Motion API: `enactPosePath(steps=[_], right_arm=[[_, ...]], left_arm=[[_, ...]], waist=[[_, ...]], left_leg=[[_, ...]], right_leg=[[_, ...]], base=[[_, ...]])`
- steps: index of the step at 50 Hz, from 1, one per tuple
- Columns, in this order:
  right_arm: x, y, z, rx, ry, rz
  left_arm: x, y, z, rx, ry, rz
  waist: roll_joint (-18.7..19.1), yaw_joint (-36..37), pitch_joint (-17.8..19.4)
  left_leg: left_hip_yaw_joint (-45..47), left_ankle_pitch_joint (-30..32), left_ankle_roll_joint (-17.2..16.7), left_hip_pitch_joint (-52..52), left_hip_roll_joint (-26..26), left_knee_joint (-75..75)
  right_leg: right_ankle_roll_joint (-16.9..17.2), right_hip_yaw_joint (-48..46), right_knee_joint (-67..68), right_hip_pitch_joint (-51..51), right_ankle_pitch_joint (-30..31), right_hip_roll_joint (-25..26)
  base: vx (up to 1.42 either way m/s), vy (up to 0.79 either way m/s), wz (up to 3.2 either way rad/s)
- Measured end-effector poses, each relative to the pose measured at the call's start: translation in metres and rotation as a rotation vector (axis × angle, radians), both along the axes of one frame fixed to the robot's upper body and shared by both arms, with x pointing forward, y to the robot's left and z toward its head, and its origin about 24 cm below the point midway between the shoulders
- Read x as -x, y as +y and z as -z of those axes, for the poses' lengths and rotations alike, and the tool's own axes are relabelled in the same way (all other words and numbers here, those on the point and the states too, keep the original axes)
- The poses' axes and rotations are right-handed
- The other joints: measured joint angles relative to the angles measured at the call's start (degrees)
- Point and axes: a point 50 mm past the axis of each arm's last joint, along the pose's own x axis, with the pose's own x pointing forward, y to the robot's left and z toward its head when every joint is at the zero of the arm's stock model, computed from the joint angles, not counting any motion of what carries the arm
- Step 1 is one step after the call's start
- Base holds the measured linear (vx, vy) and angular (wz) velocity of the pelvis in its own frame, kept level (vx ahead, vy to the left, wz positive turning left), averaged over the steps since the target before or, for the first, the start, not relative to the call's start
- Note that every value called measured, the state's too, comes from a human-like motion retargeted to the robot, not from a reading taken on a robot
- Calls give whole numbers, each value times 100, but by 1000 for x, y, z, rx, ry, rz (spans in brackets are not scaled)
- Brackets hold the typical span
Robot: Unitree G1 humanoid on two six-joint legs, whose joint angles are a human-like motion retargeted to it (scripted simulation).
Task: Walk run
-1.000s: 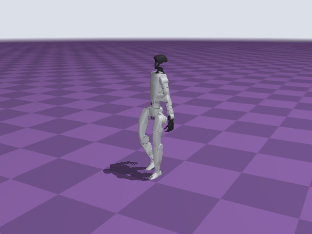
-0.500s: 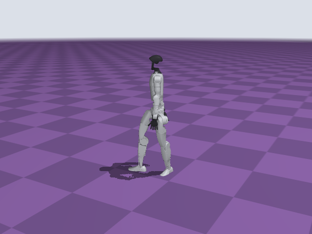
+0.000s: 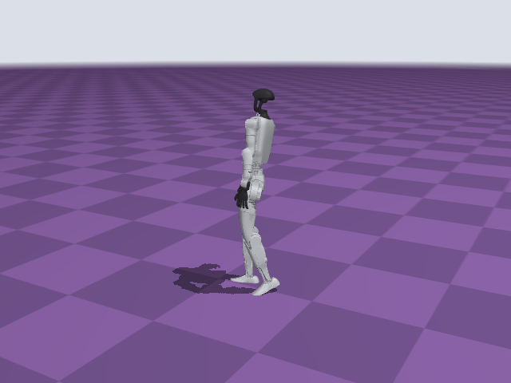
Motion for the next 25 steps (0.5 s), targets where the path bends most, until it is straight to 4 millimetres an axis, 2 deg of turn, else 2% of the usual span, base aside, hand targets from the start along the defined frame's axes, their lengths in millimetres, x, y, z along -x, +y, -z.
enactPosePath(steps=[2, 5, 7, 9, 12, 15, 17, 21, 25], right_arm=[[-12, 10, -3, -21, -68, -48], [-19, 20, -5, -45, -138, -93], [-14, 22, -3, -52, -150, -98], [-1, 22, 1, -54, -130, -80], [28, 13, 8, -36, -59, -16], [67, -4, 12, 9, 79, 79], [98, -14, 12, 28, 217, 127], [152, -26, 7, 26, 478, 181], [183, -27, 1, -24, 625, 193]], left_arm=[[0, -1, 0, -41, -31, 35], [-6, -5, 0, -110, -95, 57], [-13, -5, -1, -156, -142, 47], [-21, -5, -1, -186, -182, 33], [-36, -5, -3, -207, -238, 12], [-53, -7, -4, -214, -295, -29], [-63, -8, -6, -212, -334, -103], [-85, -4, -11, -186, -436, -360], [-98, 12, -16, -155, -505, -711]], waist=[[57, 99, 68], [125, 227, 224], [90, 271, 320], [42, 287, 402], [19, 331, 529], [-32, 461, 632], [-112, 649, 719], [-309, 1025, 928], [-476, 1144, 1022]], left_leg=[[-287, -73, 78, -178, -15, -540], [-1059, -49, -77, -574, -114, -1099], [-1494, 213, -149, -926, -190, -1304], [-1551, 652, -321, -1246, -174, -1485], [-1255, 1268, -688, -1657, -67, -1684], [-1198, 1427, -573, -2089, -83, -1641], [-1310, 1443, -622, -2269, -43, -1577], [-1712, 1572, -653, -2440, 57, -1519], [-1965, 1514, -551, -2314, 132, -1660]], right_leg=[[-16, 203, -7, 93, -18, 170], [-21, 443, -41, 265, -48, 396], [-13, 575, -63, 377, -65, 448], [-55, 703, -77, 469, -76, 506], [-158, 865, -78, 577, -122, 651], [-196, 919, -81, 649, -178, 689], [-258, 1094, -42, 707, -208, 735], [-394, 1451, 95, 817, -267, 860], [-520, 1644, 237, 919, -326, 1005]], base=[[34, -13, -154], [35, -9, -134], [25, -8, -101], [35, -6, -67], [24, -4, -49], [37, 2, -59], [40, 4, -104], [36, -1, -123], [50, 2, -98]])
